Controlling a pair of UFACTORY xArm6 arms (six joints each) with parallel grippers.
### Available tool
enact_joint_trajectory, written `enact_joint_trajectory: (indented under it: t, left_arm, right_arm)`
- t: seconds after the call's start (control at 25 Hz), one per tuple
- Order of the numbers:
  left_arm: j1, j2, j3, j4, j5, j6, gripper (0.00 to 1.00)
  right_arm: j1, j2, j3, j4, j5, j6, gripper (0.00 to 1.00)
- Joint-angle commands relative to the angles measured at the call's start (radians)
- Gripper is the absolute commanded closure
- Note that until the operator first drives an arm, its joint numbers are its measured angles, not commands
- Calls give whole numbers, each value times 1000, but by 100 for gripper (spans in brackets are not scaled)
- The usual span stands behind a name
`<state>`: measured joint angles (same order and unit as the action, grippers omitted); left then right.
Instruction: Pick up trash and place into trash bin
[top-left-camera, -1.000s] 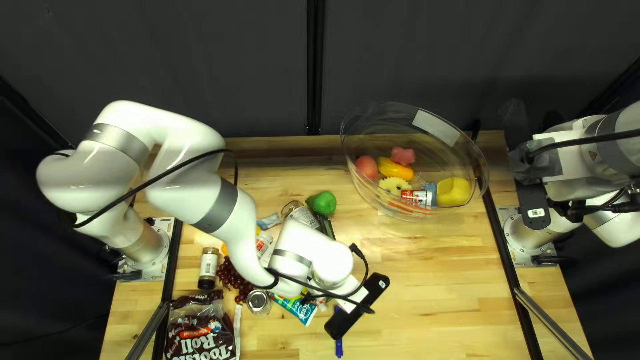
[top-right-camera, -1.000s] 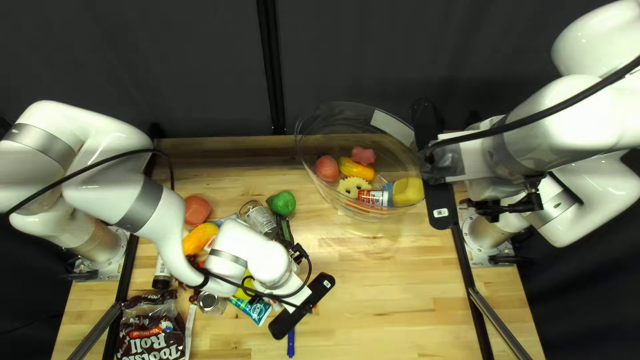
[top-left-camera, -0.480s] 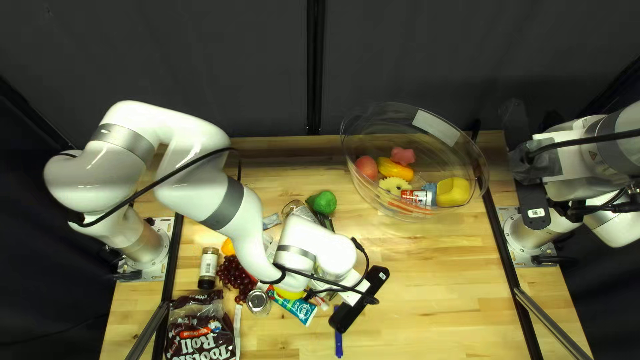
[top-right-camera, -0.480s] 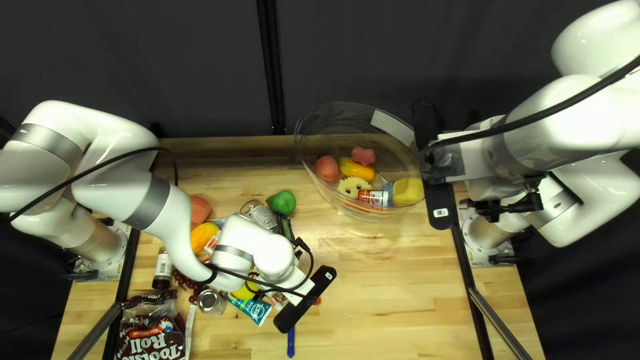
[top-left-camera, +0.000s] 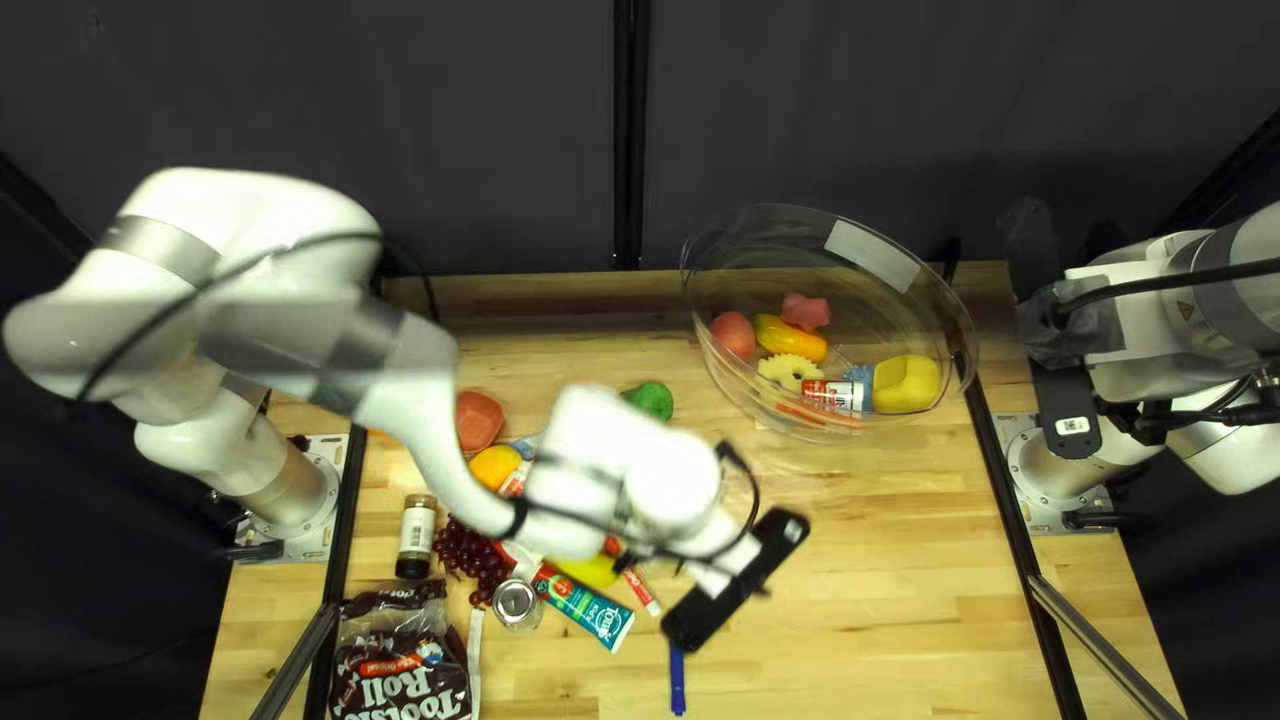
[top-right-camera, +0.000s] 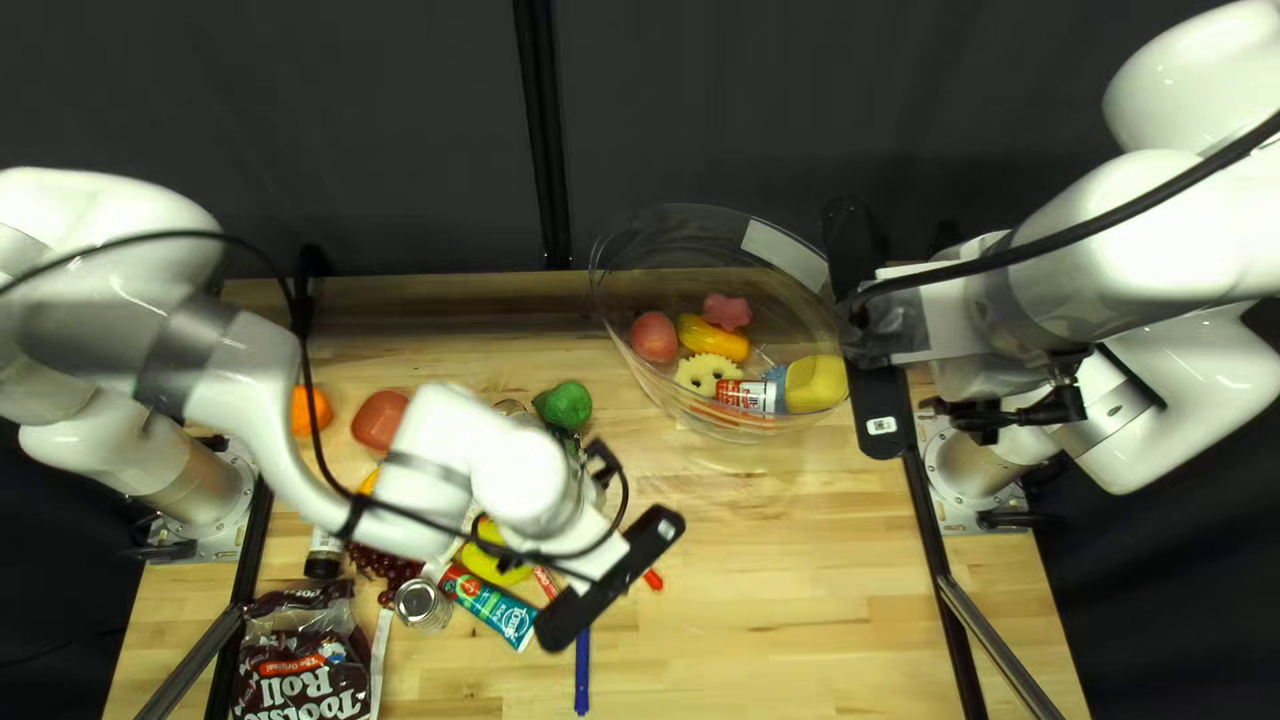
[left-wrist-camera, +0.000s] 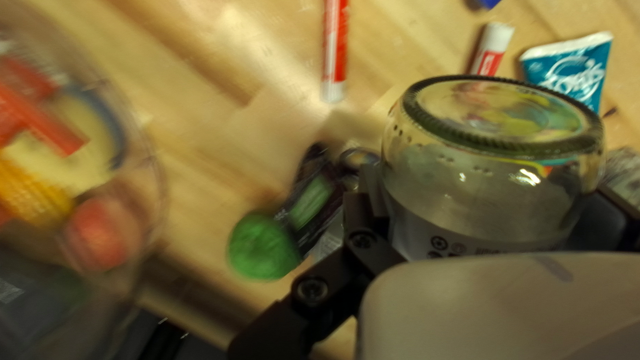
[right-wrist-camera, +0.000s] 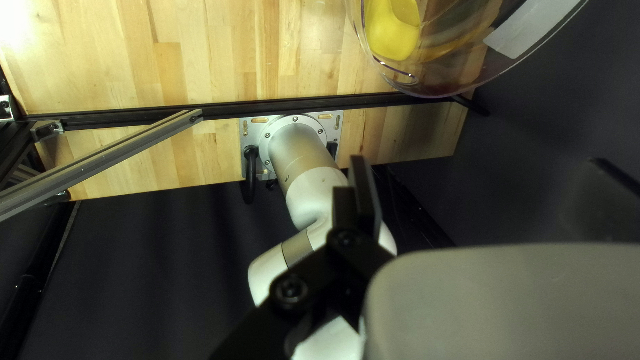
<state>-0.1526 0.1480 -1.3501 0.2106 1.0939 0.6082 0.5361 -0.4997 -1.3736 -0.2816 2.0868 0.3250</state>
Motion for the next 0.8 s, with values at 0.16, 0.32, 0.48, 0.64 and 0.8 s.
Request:
enact_joint_trajectory:
  t: [0.16,0.32,0.48,0.64,0.8]
  left_arm:
    - [184,76,-238,35,-30,73,100]
    - [277,164,-365,-33,-84,64,100]
    - [343,232,-404,-114,-175,7,100]
    - [376,325,-456,-167,-246,-73,100]
    - [371,421,-531,-180,-244,-108,100]
  right_arm:
    - [0,0,0,0,0,0,0]
    - [0,0,0,0,0,0,0]
    - [0,0,0,0,0,0,0]
    - [0,0,0,0,0,0,0]
    - [0,0,0,0,0,0,0]
